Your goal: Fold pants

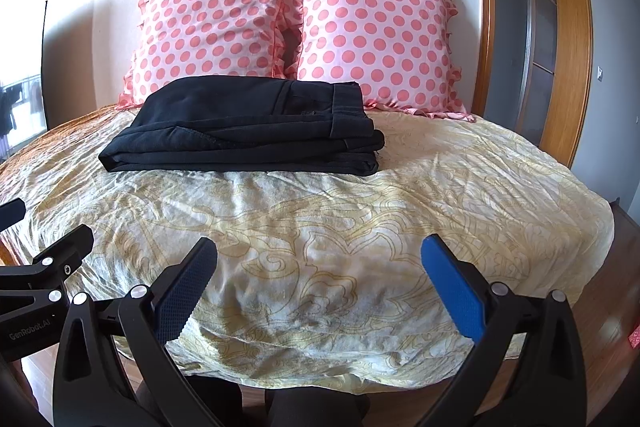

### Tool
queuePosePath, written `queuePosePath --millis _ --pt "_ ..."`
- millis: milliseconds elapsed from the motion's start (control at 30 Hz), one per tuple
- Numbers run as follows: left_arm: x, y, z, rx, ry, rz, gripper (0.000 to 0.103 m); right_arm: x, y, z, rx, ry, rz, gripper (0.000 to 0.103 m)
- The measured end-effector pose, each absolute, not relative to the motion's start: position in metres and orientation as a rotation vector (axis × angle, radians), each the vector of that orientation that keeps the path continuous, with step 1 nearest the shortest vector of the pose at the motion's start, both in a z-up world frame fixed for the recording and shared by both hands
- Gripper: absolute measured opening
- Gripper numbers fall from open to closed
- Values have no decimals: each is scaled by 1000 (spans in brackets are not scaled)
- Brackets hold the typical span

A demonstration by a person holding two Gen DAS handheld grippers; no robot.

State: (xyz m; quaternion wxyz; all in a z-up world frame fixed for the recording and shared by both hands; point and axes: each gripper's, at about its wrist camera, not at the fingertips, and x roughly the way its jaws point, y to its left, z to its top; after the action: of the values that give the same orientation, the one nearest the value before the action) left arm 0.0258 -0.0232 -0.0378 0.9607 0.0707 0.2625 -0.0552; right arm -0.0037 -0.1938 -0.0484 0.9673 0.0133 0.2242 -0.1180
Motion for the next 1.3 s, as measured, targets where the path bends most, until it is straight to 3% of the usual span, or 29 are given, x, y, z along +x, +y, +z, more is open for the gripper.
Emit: queuePosePath --millis 1300 --pt "23 -26 -36 143 519 -139 101 -1 -196 -53 29 462 -236 102"
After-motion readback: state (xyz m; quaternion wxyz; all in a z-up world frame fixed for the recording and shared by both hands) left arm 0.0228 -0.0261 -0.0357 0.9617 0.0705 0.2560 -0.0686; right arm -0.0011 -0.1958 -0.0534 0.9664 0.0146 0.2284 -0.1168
